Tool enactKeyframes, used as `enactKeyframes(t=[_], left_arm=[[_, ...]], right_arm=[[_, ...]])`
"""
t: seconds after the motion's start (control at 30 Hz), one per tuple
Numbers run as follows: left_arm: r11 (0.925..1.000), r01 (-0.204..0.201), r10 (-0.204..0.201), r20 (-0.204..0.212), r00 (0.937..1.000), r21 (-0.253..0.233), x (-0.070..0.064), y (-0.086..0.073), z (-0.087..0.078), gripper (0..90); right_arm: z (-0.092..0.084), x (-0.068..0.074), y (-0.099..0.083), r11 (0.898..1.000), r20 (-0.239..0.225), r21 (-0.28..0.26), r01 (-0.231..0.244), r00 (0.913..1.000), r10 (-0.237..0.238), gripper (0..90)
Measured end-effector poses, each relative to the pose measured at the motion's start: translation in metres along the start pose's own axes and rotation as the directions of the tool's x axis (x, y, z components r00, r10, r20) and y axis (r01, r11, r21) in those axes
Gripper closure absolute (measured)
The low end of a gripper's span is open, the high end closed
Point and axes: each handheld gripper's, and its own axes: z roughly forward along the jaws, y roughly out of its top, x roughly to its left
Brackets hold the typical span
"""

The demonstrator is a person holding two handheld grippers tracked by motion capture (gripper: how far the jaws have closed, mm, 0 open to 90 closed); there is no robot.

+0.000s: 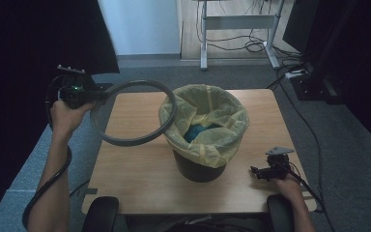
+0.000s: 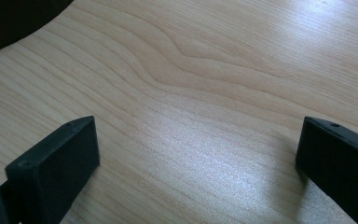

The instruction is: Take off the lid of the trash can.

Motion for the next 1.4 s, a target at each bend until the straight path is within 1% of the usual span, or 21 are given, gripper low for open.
enactKeyframes(t=[0.23, 0.4, 0.73, 1.03, 1.2, 1.4], left_arm=[[0.9996, 0.027, -0.028, -0.014, 0.9995, -0.011, 0.014, -0.010, -0.010, 77.8], [0.9989, 0.042, -0.042, -0.017, 0.9990, -0.021, 0.021, -0.017, -0.016, 77.8], [0.9972, 0.069, -0.070, -0.029, 0.9971, -0.027, 0.033, -0.026, -0.021, 78.1], [0.9953, 0.095, -0.096, -0.041, 0.9945, -0.020, 0.044, -0.039, -0.019, 78.2], [0.9947, 0.102, -0.103, -0.049, 0.9935, -0.014, 0.049, -0.047, -0.014, 78.3], [0.9942, 0.108, -0.108, -0.048, 0.9930, -0.009, 0.052, -0.055, -0.004, 78.3]], right_arm=[[0.000, 0.000, 0.000, 1.000, 0.000, 0.000, 0.000, 1.0000, 0.000, 0.0], [0.000, 0.000, 0.000, 1.000, 0.000, 0.000, 0.000, 1.0000, 0.000, 0.0], [0.000, 0.000, 0.000, 1.000, 0.000, 0.000, 0.000, 1.0000, 0.000, 0.0], [0.000, 0.000, 0.000, 1.000, 0.000, 0.000, 0.000, 1.0000, 0.000, 0.0], [0.000, 0.000, 0.000, 1.000, 0.000, 0.000, 0.001, 1.0000, -0.001, 0.0], [0.000, 0.000, 0.000, 1.000, 0.001, 0.001, 0.004, 1.0000, -0.004, 0.0]])
